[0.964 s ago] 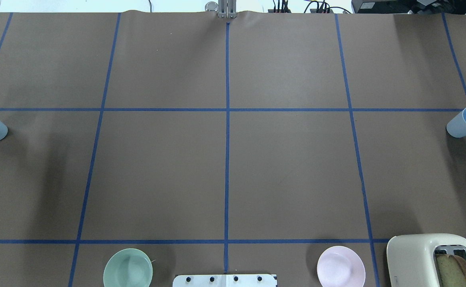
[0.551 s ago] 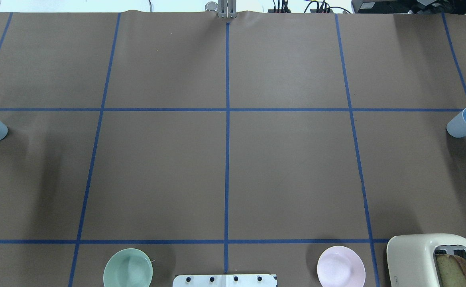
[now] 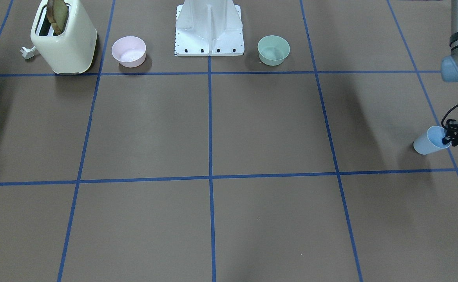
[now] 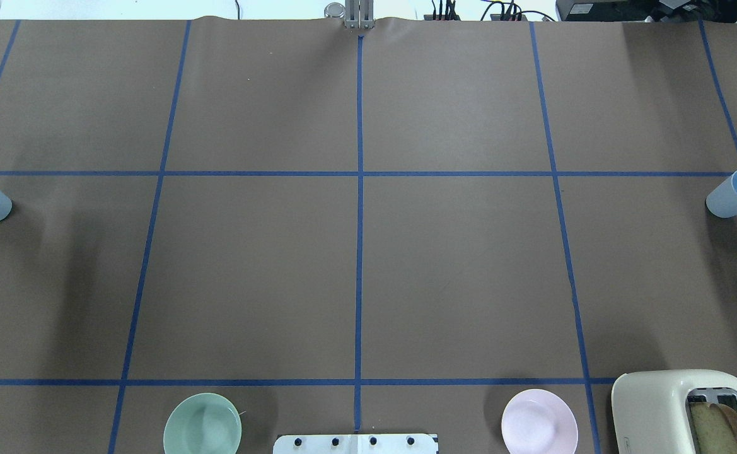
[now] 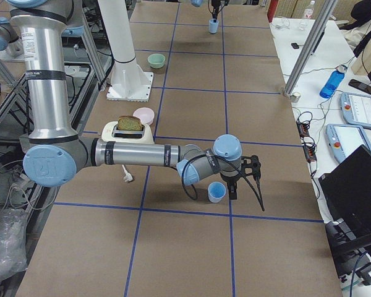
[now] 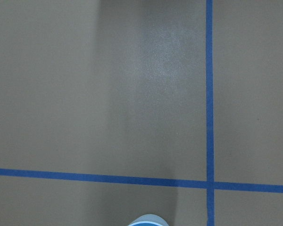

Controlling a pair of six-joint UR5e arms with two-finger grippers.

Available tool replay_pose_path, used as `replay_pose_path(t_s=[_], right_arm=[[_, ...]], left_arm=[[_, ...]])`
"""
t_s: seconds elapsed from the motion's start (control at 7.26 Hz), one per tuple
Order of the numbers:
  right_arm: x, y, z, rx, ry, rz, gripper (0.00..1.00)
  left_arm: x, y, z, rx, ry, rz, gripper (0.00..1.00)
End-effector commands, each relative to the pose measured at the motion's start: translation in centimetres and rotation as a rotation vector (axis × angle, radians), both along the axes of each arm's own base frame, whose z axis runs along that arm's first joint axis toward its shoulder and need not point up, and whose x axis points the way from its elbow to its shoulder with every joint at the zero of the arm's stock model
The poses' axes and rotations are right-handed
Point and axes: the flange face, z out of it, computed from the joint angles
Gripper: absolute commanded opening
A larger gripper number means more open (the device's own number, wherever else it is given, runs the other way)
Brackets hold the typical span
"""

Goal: Stack blue cups with both arms

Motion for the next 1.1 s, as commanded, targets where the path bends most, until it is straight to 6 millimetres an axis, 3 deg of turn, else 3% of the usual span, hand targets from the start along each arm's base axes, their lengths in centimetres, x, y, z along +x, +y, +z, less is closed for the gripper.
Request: replay_pose_path(t_s=[0.0,0.28,0.41,0.55,0.83,0.96], right_arm=[[0.0,0.0,0.1,0.006,0.004,-0.005,1.0],[0.0,-0.2,0.1,0.001,0.009,0.0,1.0],[0.0,-0.2,0.3,-0.006,0.011,0.001,0.99],[0.0,-0.1,0.9,-0.015,0.015,0.002,0.99],[-0.5,0.4,3.6,-0.05,0.025,-0.013,0.99],[-1.1,0.3,4.1,-0.054,0.038,-0.021,0.99]], left_arm=[[0.3,-0.1,-0.2,0.001,0.001,0.001,0.0],[0.6,-0.5,-2.1,0.016,0.025,0.009,0.0],[1.4,-1.6,-5.5,-0.008,0.099,0.04,0.0],[2.0,-3.4,-12.2,-0.053,0.117,0.045,0.0],[3.6,-6.9,-29.4,-0.165,0.099,-0.006,0.0],[5.8,-6.6,-34.1,-0.2,0.121,-0.052,0.0]])
